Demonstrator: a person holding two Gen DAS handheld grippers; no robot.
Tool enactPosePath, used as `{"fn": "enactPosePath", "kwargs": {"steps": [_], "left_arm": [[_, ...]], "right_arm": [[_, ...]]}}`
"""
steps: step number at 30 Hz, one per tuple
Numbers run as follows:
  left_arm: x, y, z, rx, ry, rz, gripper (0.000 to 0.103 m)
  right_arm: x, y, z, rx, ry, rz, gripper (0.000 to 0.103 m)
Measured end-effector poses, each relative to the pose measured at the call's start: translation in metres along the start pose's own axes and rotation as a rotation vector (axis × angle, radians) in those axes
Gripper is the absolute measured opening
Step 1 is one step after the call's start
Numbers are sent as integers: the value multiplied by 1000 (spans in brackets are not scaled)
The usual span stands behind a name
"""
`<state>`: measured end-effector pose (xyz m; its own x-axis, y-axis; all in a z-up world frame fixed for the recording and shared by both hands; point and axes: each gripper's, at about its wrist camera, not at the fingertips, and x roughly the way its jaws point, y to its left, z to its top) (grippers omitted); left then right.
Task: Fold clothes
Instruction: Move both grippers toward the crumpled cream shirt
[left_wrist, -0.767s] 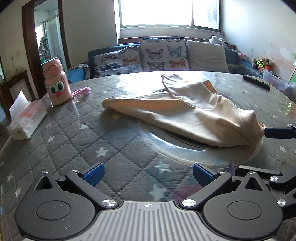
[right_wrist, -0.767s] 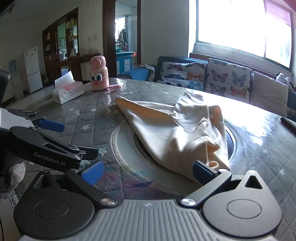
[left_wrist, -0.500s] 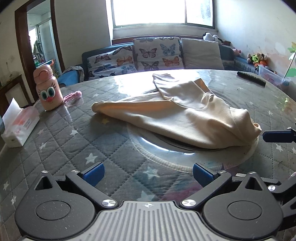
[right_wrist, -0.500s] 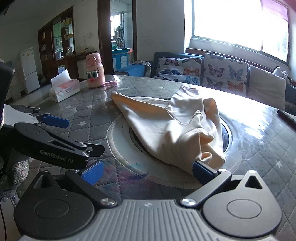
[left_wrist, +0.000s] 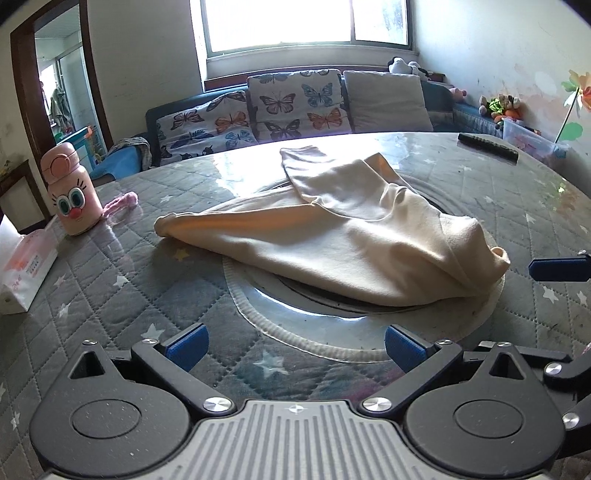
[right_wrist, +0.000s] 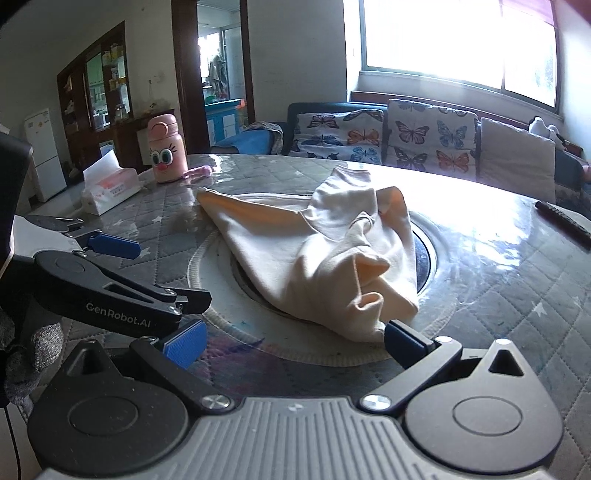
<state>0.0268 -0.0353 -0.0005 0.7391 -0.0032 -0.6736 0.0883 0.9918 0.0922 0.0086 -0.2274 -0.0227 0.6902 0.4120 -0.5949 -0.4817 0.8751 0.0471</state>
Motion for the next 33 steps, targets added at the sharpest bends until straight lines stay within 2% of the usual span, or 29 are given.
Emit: {"fn": "enactPosePath", "kwargs": {"steps": [22,33], "left_arm": [[9,14,12,2,6,40,103],[15,27,17,-23,8,54,103]], "right_arm": [[4,-15,24,41,6,3,98],[23,-31,51,57,5,15,84]]}}
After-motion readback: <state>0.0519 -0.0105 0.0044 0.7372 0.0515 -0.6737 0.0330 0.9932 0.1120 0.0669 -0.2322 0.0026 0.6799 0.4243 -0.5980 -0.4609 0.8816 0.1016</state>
